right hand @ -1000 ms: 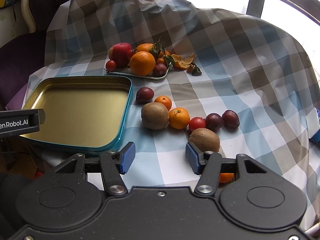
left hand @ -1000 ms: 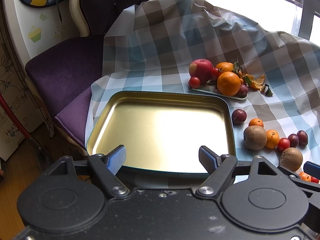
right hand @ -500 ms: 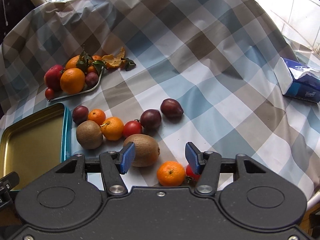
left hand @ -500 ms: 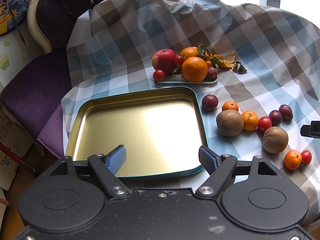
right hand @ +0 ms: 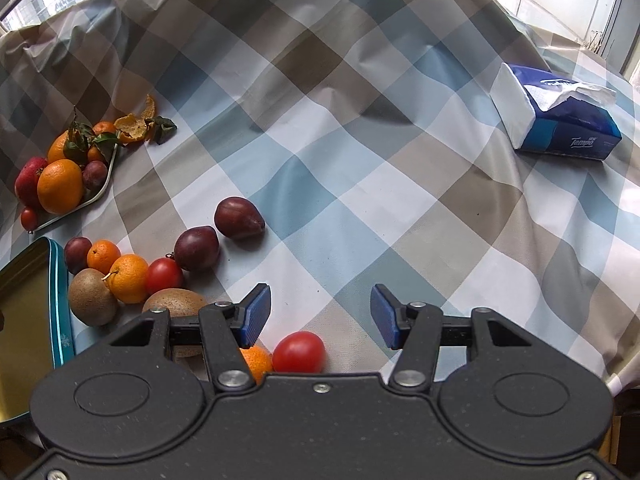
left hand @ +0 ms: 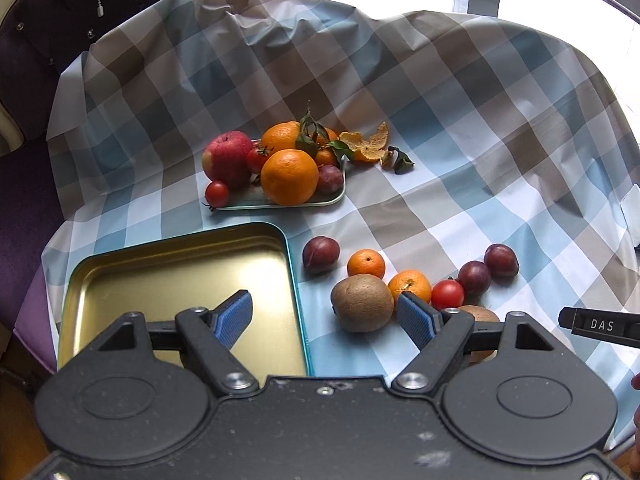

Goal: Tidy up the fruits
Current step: 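Grasp the red tomato with the right tool while the left tool grasps a brown kiwi, then carry the kiwi in the left tool over the tin tray while the right tool holds the tomato, then open the left tool to drop the kiwi in the tray while the right tool releases the tomato there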

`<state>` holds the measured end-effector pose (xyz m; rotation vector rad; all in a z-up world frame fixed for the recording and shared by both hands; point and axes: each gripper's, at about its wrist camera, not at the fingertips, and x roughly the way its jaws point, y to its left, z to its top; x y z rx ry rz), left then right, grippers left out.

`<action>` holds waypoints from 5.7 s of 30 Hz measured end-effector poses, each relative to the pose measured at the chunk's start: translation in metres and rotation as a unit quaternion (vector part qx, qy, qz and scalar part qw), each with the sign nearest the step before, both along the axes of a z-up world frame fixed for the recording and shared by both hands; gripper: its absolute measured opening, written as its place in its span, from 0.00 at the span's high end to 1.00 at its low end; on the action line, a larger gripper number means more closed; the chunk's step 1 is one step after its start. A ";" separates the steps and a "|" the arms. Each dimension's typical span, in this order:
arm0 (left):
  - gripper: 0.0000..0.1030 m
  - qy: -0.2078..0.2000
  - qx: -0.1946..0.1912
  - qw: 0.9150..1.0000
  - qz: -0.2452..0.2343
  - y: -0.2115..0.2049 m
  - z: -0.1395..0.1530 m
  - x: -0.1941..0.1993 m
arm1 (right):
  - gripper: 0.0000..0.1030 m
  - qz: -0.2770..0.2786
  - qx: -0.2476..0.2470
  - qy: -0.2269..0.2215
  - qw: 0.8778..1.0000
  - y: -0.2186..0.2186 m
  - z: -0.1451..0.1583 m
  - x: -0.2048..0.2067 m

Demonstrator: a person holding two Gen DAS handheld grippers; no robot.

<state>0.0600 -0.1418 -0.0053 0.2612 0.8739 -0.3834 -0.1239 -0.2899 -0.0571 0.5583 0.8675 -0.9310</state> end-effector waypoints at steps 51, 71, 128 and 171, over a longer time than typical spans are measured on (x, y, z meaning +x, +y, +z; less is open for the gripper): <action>0.23 0.142 -0.046 0.986 -0.068 -0.095 -0.083 0.008 | 0.58 0.006 0.062 -0.012 0.998 -0.014 -0.023 -0.019; 0.42 0.120 0.032 0.987 -0.103 -0.119 -0.113 -0.005 | 0.57 0.005 0.064 0.016 0.998 -0.012 -0.036 -0.022; 0.42 0.078 -0.033 0.996 0.038 -0.003 -0.053 0.028 | 0.54 -0.016 0.078 0.013 0.997 -0.005 -0.046 0.011; 0.42 0.084 0.011 0.967 0.241 0.191 -0.080 0.089 | 0.57 0.244 0.055 -0.055 0.967 0.128 0.004 0.158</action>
